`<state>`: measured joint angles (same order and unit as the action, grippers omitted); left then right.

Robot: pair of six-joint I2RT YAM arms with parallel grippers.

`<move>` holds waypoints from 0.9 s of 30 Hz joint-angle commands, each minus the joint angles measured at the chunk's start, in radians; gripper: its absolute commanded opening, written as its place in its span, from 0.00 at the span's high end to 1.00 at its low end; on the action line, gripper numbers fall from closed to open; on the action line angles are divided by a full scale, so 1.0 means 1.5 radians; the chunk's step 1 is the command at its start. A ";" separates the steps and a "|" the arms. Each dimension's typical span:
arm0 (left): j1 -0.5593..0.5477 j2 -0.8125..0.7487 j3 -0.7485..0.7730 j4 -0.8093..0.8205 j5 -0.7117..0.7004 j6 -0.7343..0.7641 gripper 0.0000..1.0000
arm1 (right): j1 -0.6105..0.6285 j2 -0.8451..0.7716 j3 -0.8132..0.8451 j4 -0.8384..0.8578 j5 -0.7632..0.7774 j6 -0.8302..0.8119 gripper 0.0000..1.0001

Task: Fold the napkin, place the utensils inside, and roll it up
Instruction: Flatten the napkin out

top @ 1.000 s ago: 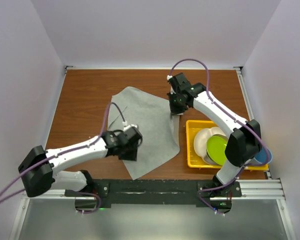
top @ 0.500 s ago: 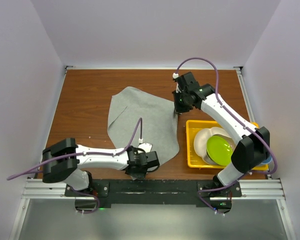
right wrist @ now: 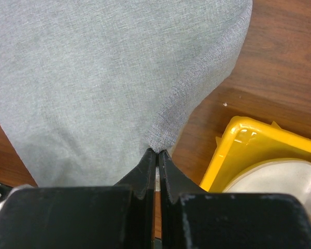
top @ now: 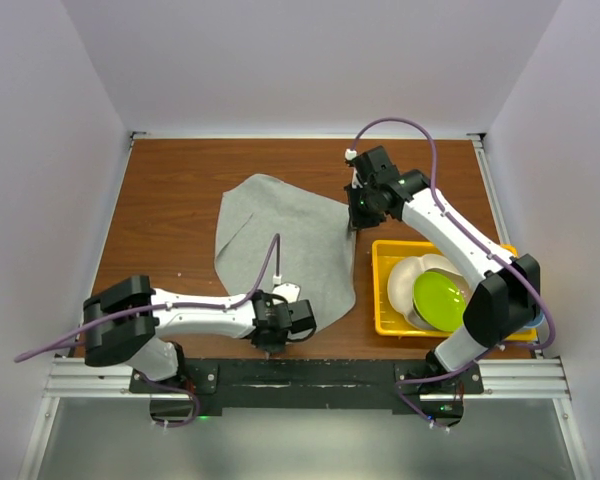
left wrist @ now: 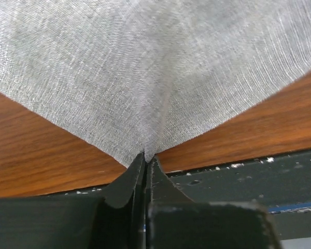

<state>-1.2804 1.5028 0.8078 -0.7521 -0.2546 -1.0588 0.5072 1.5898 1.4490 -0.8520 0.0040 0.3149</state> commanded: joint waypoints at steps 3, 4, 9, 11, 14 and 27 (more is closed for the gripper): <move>0.121 -0.107 0.148 -0.218 -0.216 0.017 1.00 | -0.007 0.003 0.129 -0.014 -0.013 -0.015 1.00; 0.166 -0.119 0.232 -0.234 -0.244 0.037 1.00 | -0.007 0.009 0.156 -0.020 -0.012 -0.017 1.00; 0.294 -0.098 0.521 -0.294 -0.393 0.212 1.00 | -0.013 0.040 0.359 -0.058 -0.011 -0.025 1.00; 0.326 -0.072 0.671 -0.294 -0.429 0.291 1.00 | -0.014 0.036 0.422 -0.050 -0.031 -0.026 1.00; 0.336 -0.020 0.869 -0.287 -0.509 0.381 1.00 | -0.014 0.014 0.478 -0.024 -0.077 -0.024 1.00; 0.336 -0.325 0.743 0.206 -0.489 0.653 1.00 | -0.012 -0.245 0.373 0.163 -0.328 0.002 1.00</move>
<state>-0.7765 1.1530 1.9545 -0.7002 -1.0122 -0.2390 0.4889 1.3457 2.0792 -0.7643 -0.3145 0.2939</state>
